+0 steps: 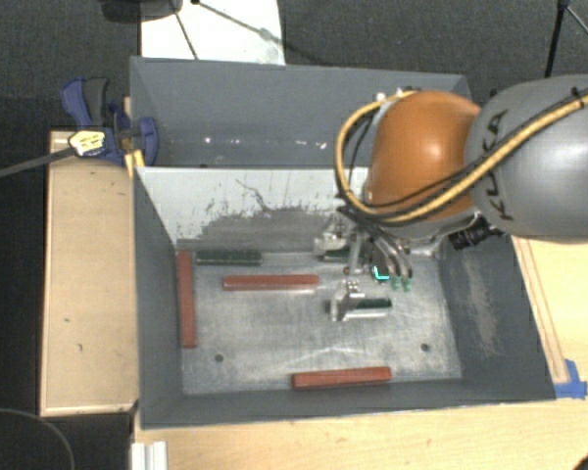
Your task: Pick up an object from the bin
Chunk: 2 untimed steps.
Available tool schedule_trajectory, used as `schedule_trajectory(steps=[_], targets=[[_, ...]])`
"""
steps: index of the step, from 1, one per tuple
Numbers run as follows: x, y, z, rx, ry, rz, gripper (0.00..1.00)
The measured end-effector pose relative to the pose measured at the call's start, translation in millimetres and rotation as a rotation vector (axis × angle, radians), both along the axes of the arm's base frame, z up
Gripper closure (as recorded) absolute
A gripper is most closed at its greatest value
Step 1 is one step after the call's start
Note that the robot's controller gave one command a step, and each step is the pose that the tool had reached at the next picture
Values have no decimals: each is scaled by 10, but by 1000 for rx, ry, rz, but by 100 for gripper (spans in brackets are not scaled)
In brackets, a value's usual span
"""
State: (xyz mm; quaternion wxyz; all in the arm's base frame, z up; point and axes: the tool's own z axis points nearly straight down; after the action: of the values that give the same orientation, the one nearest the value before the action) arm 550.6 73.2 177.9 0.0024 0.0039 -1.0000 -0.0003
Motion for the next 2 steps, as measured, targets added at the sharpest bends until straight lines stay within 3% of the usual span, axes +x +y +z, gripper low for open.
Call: schedule_trajectory(steps=[1,2], targets=[[18,-4,36,1,-7,-2,0],[412,7,-975,2,-10,167,100]])
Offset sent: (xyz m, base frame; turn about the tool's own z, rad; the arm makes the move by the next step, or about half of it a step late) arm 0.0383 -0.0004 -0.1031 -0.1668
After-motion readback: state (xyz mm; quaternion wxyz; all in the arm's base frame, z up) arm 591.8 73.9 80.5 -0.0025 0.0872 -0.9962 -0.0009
